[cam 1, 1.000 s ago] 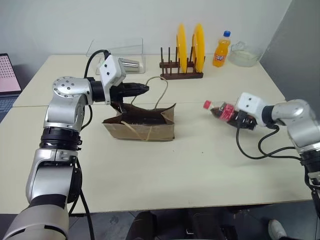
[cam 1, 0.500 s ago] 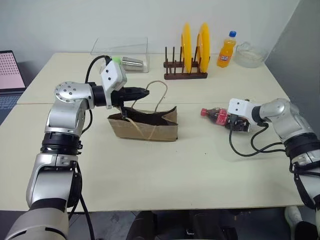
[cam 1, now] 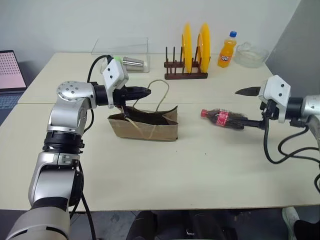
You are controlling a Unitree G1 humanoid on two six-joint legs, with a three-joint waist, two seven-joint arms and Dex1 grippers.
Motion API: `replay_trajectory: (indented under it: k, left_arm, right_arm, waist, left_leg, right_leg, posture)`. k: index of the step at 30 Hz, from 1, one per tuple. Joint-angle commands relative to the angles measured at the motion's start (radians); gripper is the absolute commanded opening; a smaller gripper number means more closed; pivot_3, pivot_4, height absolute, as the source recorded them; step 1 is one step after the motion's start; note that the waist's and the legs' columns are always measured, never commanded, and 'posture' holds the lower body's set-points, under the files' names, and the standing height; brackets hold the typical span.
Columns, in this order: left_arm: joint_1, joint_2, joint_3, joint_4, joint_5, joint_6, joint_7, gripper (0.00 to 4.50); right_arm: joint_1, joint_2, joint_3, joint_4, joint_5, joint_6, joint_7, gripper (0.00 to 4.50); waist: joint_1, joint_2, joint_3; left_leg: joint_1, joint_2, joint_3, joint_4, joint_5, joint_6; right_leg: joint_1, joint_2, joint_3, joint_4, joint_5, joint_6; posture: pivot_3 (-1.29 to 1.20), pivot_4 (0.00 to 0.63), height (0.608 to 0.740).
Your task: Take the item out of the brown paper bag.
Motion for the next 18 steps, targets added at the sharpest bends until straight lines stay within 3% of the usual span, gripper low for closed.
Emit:
replay_trajectory:
  k: [1,4,7,12,18]
  left_arm:
    - [-0.046,0.010,0.016,0.013,0.000,-0.017,0.002,0.00]
    - [-0.068,0.017,0.008,0.043,0.012,-0.025,-0.009,0.00]
    - [-0.098,0.031,-0.002,0.088,0.041,-0.050,-0.014,0.62]
    - [-0.120,0.056,-0.022,0.128,0.069,-0.080,-0.066,2.14]
    - [-0.110,0.069,0.022,0.123,0.068,-0.109,-0.019,4.01]
  right_arm:
    - [0.124,0.132,-0.061,-0.292,0.132,0.117,-0.201,4.45]
    - [0.205,0.276,-0.002,-0.421,0.157,0.134,-0.347,4.45]
    - [0.245,0.386,0.116,-0.453,0.094,0.110,-0.467,4.50]
    - [0.247,0.444,0.253,-0.421,-0.003,0.045,-0.536,4.50]
    - [0.260,0.420,0.281,-0.377,-0.031,-0.009,-0.517,4.50]
  waist:
    - [0.001,0.000,0.000]
    - [0.001,0.000,0.000]
    - [-0.001,-0.001,0.000]
    - [-0.002,-0.001,0.000]
    - [-0.002,-0.001,0.000]
  left_leg:
    - [0.001,0.000,0.000,0.000,0.000,0.000]
    - [0.004,0.000,0.000,0.000,0.000,0.000]
    - [0.005,-0.001,0.001,0.000,0.000,0.000]
    - [0.004,-0.001,0.001,0.000,0.000,0.000]
    - [0.004,-0.001,0.001,0.000,0.000,0.000]
  right_leg:
    - [0.000,0.000,0.000,0.000,0.000,0.000]
    - [0.003,0.000,0.001,0.001,-0.003,0.005]
    - [0.003,0.000,0.002,0.000,-0.003,0.005]
    - [0.002,0.001,0.002,0.000,-0.003,0.005]
    - [0.002,0.001,0.002,0.000,-0.003,0.005]
  posture:
    - [0.00,0.150,0.740]
    - [0.00,0.150,0.740]
    - [0.00,0.150,0.740]
    - [0.00,0.150,0.740]
    - [0.00,0.150,0.740]
